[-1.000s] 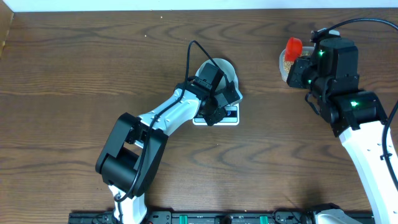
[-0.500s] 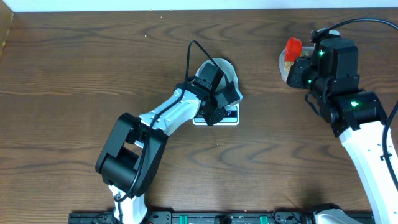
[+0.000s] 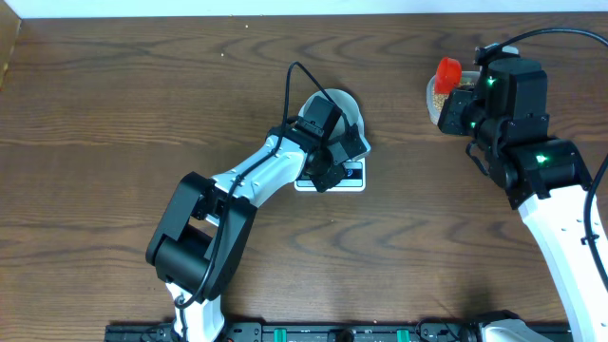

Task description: Scoop item into bowl and weigh 50g on scale

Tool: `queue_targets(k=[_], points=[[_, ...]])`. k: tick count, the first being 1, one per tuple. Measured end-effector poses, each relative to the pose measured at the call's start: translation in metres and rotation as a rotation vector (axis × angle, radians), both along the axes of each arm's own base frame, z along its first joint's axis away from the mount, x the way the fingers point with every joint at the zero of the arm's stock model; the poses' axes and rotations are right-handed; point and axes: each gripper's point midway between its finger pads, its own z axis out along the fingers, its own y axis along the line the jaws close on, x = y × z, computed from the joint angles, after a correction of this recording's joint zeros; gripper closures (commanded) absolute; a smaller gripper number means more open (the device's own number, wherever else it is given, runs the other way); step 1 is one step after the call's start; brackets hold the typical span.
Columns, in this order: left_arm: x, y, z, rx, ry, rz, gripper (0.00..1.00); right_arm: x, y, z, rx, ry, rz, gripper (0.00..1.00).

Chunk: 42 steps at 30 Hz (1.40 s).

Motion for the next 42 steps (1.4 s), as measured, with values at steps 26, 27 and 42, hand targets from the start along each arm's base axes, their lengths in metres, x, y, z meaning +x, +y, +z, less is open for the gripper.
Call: queue_targets(k=[26,27,42], points=[[0.0,0.0,0.001,0.0,-0.001,0.0,0.93,0.0,0.0,0.0,0.001,0.001,0.001,0.99],[0.0,0.001,0.001,0.001,-0.002,0.001,0.93,0.0,0.0,0.0,0.001,0.001,0.001,0.99],[0.004,0.015,0.064,-0.015,-0.151,0.035,0.93,0.0,0.0,0.0,0.001,0.001,0.001,0.99]])
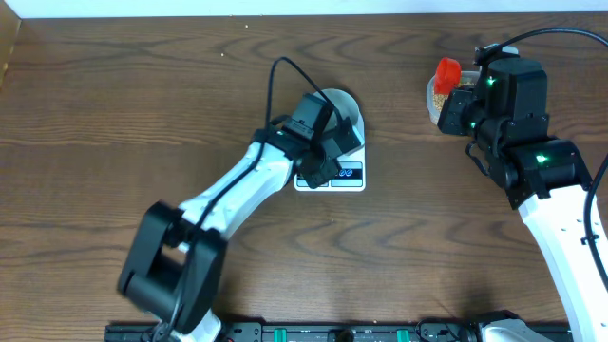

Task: Scoop item into bowl and weigh 50g on scale
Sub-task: 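Lift the left gripper off the scale and retract it left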

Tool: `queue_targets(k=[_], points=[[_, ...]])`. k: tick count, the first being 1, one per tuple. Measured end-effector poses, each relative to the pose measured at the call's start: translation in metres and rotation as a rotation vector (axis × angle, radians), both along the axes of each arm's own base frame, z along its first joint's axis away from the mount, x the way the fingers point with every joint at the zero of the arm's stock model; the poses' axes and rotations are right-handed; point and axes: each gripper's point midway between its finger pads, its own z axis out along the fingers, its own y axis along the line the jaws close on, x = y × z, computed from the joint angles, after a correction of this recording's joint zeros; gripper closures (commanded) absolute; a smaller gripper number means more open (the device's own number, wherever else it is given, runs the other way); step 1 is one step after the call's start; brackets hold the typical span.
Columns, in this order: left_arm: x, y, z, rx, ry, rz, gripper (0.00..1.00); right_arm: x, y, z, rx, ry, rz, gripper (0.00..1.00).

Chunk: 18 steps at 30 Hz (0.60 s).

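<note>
A white scale with a lit blue display stands at the table's middle. A round grey pan or bowl rests on its far part. My left gripper hangs over the scale's left half, just left of the display; its fingers are hidden under the wrist. At the far right a clear container of tan grains stands. A red scoop sits at its rim, with its handle running into my right gripper, which looks shut on it.
The brown wooden table spreads to the left and front. A black cable loops above the left wrist. A black rail with connectors runs along the front edge.
My left arm has stretched out and its gripper has shifted slightly up and left over the scale, uncovering the lit display. The right arm and red scoop have not moved.
</note>
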Motion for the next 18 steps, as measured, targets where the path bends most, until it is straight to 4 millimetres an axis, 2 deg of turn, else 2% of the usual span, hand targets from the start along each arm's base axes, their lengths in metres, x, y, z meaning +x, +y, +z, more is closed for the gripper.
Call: queue_targets(k=[6,12,15,18], points=[[-0.001,0.001,0.04,-0.045,-0.08,0.001,0.93,0.0,0.0,0.0,0.0,0.0,0.0,0.99],[-0.008,0.008,0.055,-0.05,-0.088,0.006,0.93,0.0,-0.002,0.002,-0.006,-0.006,-0.009,0.99],[-0.005,0.019,0.063,-0.054,-0.1,0.035,0.93,0.001,-0.006,0.004,-0.019,-0.018,-0.028,0.99],[0.007,0.038,0.076,-0.068,-0.134,0.09,0.93,0.007,-0.013,0.01,-0.033,-0.051,-0.06,0.99]])
